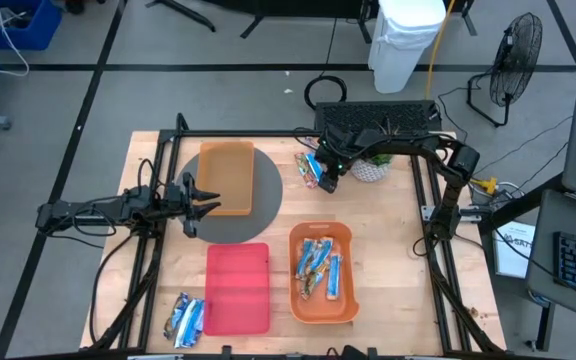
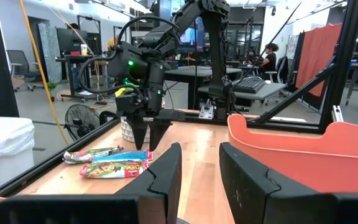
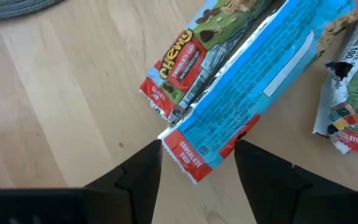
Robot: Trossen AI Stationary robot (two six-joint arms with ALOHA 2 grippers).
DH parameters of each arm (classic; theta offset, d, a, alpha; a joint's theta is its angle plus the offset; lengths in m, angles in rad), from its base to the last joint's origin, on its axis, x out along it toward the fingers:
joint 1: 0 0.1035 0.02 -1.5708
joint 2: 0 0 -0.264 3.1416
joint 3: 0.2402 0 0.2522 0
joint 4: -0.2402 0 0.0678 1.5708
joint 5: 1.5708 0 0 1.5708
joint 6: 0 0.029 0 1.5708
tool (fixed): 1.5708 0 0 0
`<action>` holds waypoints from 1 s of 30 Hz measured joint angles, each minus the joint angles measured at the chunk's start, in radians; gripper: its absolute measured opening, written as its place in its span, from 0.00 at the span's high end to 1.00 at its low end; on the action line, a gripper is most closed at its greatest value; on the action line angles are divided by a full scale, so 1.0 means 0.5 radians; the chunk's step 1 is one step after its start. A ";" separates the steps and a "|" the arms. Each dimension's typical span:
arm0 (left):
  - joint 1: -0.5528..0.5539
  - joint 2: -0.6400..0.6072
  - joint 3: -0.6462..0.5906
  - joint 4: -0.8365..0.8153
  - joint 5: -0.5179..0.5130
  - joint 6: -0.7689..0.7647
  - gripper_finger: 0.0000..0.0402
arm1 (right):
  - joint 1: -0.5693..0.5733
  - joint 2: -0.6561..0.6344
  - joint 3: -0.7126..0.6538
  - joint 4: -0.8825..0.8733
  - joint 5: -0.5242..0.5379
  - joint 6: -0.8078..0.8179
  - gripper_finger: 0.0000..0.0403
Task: Pick and place Granola Bars by type
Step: Put the red granola bar into the light orange bin
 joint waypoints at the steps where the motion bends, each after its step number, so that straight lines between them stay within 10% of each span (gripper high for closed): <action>1: 0.000 0.000 0.000 0.000 0.000 0.000 0.72 | 0.001 0.000 0.000 -0.001 0.043 0.001 0.52; 30: 0.000 0.000 0.000 -0.001 0.000 0.000 0.72 | 0.033 0.163 -0.002 0.022 0.019 0.004 0.52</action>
